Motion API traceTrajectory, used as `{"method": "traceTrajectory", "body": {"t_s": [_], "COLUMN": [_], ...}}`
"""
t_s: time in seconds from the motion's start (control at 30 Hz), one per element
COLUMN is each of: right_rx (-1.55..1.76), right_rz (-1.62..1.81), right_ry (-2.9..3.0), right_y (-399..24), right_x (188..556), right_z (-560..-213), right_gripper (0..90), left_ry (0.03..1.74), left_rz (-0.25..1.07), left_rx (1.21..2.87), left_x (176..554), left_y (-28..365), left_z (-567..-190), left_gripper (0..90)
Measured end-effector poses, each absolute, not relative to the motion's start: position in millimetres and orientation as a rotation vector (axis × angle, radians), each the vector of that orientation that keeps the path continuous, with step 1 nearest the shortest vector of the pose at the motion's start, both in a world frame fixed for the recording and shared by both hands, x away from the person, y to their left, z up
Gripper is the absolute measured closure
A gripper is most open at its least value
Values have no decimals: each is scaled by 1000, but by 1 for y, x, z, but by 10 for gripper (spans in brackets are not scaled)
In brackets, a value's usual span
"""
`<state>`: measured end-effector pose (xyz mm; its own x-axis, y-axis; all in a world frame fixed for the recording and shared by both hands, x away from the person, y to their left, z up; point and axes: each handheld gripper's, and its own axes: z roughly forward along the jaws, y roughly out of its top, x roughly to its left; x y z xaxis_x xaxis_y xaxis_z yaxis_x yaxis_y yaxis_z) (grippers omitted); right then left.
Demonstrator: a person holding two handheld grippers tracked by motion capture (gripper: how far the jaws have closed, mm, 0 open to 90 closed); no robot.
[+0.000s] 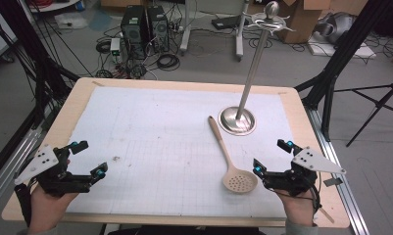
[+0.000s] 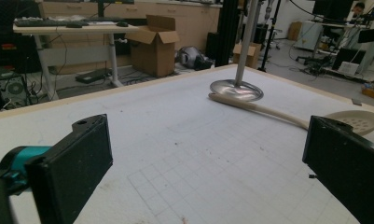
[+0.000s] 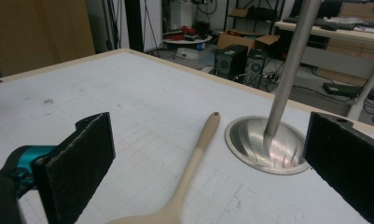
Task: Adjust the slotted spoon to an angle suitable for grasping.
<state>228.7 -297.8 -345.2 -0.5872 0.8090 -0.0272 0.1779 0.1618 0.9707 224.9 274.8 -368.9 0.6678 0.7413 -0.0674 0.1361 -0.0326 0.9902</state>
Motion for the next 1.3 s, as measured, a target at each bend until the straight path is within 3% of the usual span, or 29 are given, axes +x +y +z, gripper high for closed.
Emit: {"method": "traceTrajectory", "body": {"t_s": [0.83,1.3], "right_rx": [1012,1040], "right_rz": [1417,1379], "right_ry": [1876,1998], "right_y": [-293,-264], "right_x": [228,261], "right_z": [-349,-349], "right_gripper": [10,11], "left_ry": [734,753], "left_rz": [538,535], "left_rx": [1573,1591], "left_x": [226,227], "left_y": [273,275], "left_z": [-372,-375], "left_gripper": [17,18]}}
